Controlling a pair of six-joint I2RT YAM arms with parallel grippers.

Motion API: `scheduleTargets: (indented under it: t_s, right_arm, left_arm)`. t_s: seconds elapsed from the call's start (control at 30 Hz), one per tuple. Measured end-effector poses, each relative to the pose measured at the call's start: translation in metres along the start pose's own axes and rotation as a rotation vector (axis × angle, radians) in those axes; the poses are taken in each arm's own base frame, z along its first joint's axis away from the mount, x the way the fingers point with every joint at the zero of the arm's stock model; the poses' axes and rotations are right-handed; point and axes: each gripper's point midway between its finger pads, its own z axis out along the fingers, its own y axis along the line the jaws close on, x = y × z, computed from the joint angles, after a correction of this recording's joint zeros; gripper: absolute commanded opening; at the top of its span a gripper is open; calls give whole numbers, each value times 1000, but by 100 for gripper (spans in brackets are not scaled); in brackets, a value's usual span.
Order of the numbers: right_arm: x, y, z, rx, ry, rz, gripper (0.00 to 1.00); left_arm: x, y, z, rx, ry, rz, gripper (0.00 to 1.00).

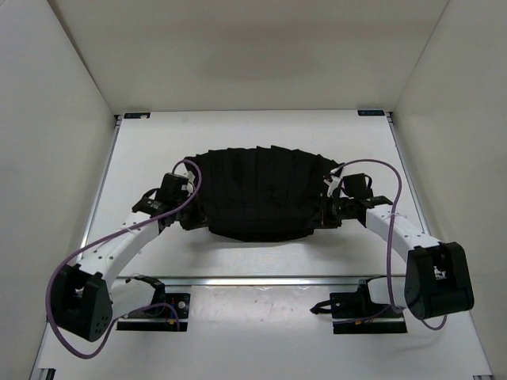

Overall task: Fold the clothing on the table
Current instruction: Flatten the skirt out, then fold the skirt

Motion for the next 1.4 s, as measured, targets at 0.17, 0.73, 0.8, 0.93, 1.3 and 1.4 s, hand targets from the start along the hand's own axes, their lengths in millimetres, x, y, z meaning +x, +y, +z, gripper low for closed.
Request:
scheduleTargets:
  t_s: [0.17,0.73,0.8,0.93,1.3,1.4]
  right_arm:
    - [-1,3,7,11,-3,-23,0]
    - [19,-2,21,44,49,-19,0]
    - [20,-1,22,42,54,-20,0]
    - [20,-1,22,42,53,-20,0]
    - [18,2,21,41,38,-24,0]
    - [15,5,18,36,21,-27,0]
  left_arm:
    - [14,27,8,-89,-6,-43,46]
    - [38,47,27,-140,-49,-129,67]
    - [45,47,32,-130,-39,-141,65]
    - [55,52,38,-127,-31,-174,57]
    - [55,48,48,-74,-67,-232,22]
    - [56,48,50,-65,-72,-244,0]
